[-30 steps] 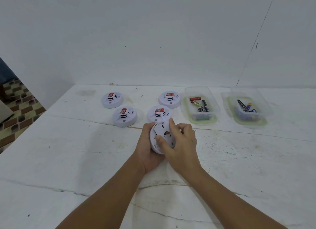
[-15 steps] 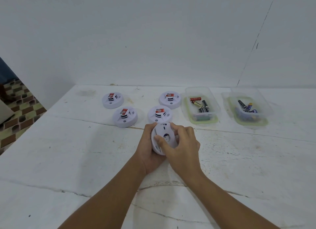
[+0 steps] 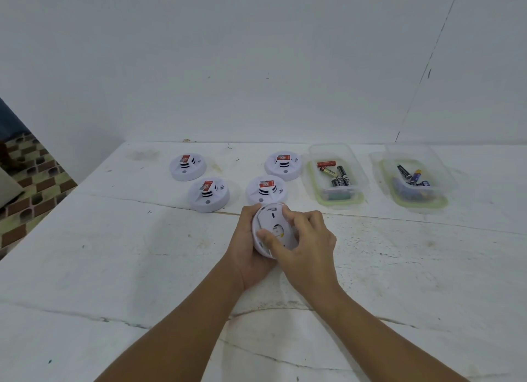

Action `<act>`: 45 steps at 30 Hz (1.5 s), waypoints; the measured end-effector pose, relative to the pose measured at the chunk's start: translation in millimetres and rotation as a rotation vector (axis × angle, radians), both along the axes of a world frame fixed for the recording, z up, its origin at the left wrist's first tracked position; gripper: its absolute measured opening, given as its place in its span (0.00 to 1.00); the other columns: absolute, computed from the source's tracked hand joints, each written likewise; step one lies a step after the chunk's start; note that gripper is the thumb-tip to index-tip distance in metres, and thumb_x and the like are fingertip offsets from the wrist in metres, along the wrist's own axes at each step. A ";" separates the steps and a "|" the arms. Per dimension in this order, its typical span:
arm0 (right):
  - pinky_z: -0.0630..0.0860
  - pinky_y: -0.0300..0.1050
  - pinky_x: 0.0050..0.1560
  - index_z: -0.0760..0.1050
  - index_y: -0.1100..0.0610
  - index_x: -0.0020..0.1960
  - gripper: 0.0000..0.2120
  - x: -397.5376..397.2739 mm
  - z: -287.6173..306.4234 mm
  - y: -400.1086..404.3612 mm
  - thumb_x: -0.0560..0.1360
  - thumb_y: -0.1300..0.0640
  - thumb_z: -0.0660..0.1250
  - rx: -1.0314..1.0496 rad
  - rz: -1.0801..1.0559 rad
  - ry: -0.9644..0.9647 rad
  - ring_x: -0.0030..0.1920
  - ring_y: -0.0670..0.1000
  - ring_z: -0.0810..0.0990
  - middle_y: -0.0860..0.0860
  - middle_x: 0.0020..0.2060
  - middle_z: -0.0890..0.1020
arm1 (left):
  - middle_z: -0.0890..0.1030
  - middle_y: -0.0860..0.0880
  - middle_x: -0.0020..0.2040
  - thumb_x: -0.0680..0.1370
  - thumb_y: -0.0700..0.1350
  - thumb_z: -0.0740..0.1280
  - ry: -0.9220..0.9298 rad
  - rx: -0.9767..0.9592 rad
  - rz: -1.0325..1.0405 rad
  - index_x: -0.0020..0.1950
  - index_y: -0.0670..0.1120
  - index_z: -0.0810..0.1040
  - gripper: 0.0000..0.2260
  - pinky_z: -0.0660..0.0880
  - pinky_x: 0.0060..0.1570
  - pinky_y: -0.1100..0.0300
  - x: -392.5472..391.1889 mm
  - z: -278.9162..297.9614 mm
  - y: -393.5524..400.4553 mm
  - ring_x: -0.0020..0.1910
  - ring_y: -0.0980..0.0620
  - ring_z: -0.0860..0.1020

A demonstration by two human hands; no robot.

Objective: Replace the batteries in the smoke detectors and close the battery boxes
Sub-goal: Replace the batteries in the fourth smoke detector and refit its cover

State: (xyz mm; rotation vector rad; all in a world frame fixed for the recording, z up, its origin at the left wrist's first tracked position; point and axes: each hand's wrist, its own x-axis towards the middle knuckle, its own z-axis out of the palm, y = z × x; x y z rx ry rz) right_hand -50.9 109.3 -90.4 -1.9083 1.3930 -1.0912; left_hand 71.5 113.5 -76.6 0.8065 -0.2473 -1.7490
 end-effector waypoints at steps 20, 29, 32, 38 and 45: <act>0.74 0.59 0.65 0.75 0.41 0.71 0.35 -0.1 3.4 -8.1 0.67 0.28 0.69 0.079 0.056 -0.087 0.58 0.42 0.75 0.38 0.53 0.72 | 0.81 0.42 0.52 0.81 0.54 0.61 0.036 -0.050 -0.005 0.59 0.43 0.81 0.17 0.80 0.51 0.52 -0.5 -1.7 -0.9 0.51 0.45 0.82; 0.73 0.57 0.64 0.73 0.41 0.55 0.29 -1.1 25.9 -19.9 0.61 0.28 0.73 0.314 -0.043 0.000 0.50 0.39 0.78 0.39 0.49 0.77 | 0.82 0.40 0.60 0.81 0.57 0.62 -0.044 -0.040 -0.015 0.69 0.44 0.78 0.23 0.82 0.47 0.51 0.4 -4.2 -5.3 0.54 0.44 0.83; 0.71 0.57 0.66 0.72 0.42 0.55 0.26 -1.8 27.4 -17.5 0.64 0.29 0.72 0.261 -0.054 0.054 0.50 0.42 0.79 0.39 0.48 0.76 | 0.83 0.41 0.58 0.82 0.57 0.62 -0.027 -0.039 -0.021 0.67 0.44 0.79 0.21 0.82 0.44 0.51 0.9 -4.9 -5.0 0.52 0.44 0.84; 0.58 0.53 0.72 0.75 0.41 0.59 0.25 -11.0 21.6 -15.6 0.68 0.32 0.76 0.179 0.020 0.043 0.50 0.39 0.78 0.39 0.50 0.75 | 0.81 0.41 0.58 0.81 0.55 0.61 -0.034 -0.075 -0.036 0.63 0.43 0.80 0.19 0.80 0.52 0.50 0.6 -5.2 -3.3 0.56 0.44 0.80; 0.71 0.56 0.66 0.73 0.42 0.51 0.28 -10.7 27.4 -16.9 0.63 0.24 0.72 0.259 -0.028 0.050 0.46 0.38 0.79 0.40 0.45 0.80 | 0.81 0.38 0.61 0.82 0.57 0.62 -0.074 -0.049 -0.008 0.65 0.44 0.80 0.21 0.82 0.50 0.49 -0.2 -4.0 -4.6 0.55 0.41 0.82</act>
